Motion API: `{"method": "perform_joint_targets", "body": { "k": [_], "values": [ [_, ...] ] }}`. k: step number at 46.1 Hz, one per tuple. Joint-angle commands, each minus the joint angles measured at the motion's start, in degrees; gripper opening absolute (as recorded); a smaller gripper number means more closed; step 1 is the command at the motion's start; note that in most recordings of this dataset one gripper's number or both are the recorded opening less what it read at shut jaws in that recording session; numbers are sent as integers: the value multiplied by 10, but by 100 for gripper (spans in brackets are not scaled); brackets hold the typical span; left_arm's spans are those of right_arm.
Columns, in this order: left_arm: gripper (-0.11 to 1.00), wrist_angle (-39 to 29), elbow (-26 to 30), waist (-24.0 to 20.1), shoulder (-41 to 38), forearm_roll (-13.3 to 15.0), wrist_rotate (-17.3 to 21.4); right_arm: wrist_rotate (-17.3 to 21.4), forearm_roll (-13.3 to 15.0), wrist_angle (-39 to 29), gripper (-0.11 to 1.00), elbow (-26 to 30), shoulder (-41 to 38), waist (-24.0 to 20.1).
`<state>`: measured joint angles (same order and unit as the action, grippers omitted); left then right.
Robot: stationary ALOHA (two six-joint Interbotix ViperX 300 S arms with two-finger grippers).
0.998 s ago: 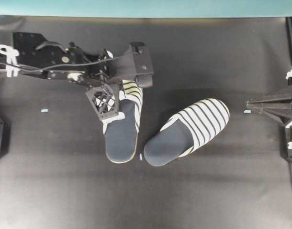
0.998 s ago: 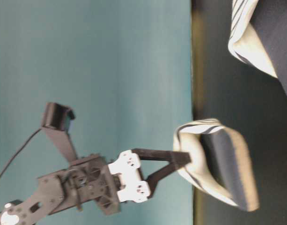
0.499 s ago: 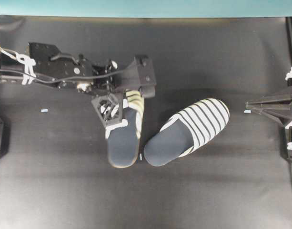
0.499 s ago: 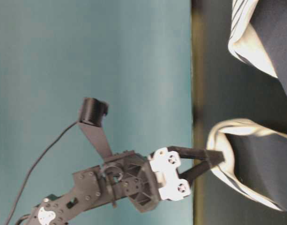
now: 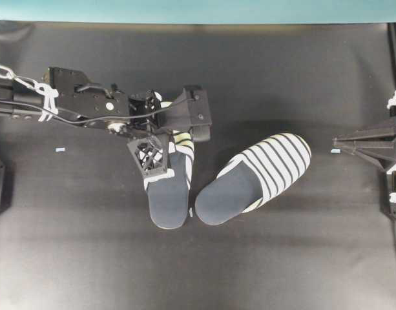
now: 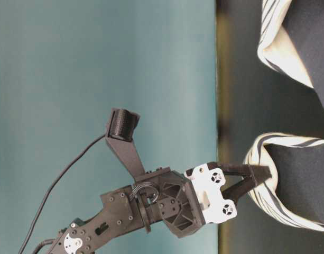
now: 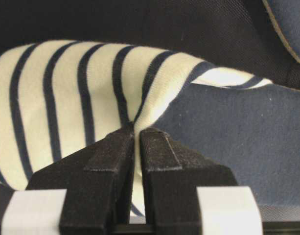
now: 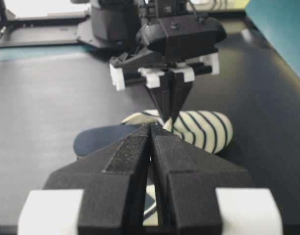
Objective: Arrange the slippers with the left arm.
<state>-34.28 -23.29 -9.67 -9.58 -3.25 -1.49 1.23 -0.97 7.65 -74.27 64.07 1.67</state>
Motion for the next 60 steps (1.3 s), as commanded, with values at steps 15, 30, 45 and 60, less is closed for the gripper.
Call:
{"method": "perform_joint_targets", "body": {
  "k": [15, 30, 45, 60],
  "values": [
    [26, 3, 4, 4, 4, -2, 12, 4, -2, 11, 0, -2, -3, 0],
    [75, 15, 7, 23, 25, -2, 134, 4, -2, 25, 0, -3, -2, 4],
    [75, 171, 65, 74, 23, -2, 295, 4, -2, 29, 0, -3, -2, 11],
    [75, 183, 163, 62, -95, -2, 464, 4, -3, 33, 0, -4, -2, 11]
  ]
}}
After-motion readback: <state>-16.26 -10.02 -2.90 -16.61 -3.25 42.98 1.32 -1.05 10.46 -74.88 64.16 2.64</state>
